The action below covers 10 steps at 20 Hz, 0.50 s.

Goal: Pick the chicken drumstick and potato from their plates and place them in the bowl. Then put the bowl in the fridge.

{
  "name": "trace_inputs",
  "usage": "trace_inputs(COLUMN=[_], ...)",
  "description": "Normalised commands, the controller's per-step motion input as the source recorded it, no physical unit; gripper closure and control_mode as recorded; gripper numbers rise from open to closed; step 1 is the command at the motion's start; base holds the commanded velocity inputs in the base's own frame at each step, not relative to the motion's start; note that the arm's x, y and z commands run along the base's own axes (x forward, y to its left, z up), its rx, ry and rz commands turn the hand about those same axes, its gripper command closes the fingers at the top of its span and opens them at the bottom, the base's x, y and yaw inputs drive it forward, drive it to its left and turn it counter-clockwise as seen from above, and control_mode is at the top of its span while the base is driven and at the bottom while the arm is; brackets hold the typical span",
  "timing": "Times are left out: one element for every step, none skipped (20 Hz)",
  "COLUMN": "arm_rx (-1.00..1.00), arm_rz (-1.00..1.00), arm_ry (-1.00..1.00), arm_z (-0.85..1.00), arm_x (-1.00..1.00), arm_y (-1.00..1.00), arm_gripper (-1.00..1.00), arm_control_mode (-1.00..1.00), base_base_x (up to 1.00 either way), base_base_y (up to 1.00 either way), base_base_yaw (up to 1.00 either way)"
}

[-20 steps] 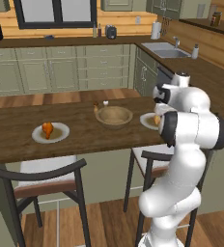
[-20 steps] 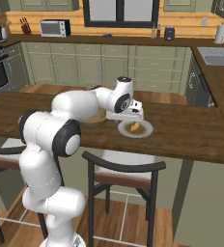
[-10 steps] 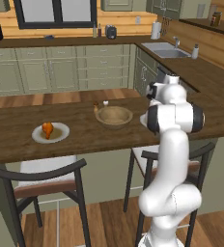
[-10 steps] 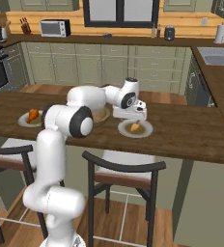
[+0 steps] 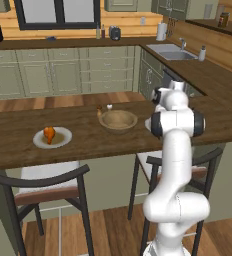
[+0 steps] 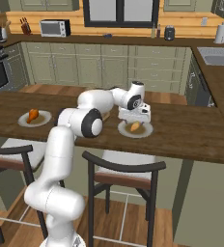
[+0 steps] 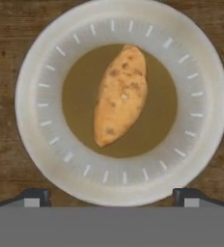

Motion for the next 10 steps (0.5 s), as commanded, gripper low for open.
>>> trace_inputs(arm_rx=[0.00,0.00,0.00,0.00,0.00,0.00,0.00,0.00,0.00,0.00], arm_rz=[0.00,0.00,0.00,0.00,0.00,0.00,0.00,0.00,0.00,0.00], arm_ry=[0.00,0.00,0.00,0.00,0.00,0.00,0.00,0.00,0.00,0.00], arm_z=[-0.43,-0.43,-0.43,-0.42,-0.36,-0.36,-0.36,-0.39,-0.40,-0.42], arm_x=[0.41,0.43,0.45,0.48,0.45,0.43,0.45,0.45,0.41,0.43], arm_y=[0.00,0.00,0.00,0.00,0.00,0.00,0.00,0.00,0.00,0.00], arm_gripper=[-1.00,-1.00,-1.00,-1.00,-1.00,-1.00,-1.00,-1.00,-1.00,-1.00], arm_control_mode=[-1.00,-1.00,-1.00,-1.00,-1.00,-1.00,-1.00,-1.00,-1.00,-1.00], base_base_x=[0.00,0.00,0.00,0.00,0.00,0.00,0.00,0.00,0.00,0.00], base_base_y=[0.00,0.00,0.00,0.00,0.00,0.00,0.00,0.00,0.00,0.00], base_base_yaw=[0.00,0.00,0.00,0.00,0.00,0.00,0.00,0.00,0.00,0.00])
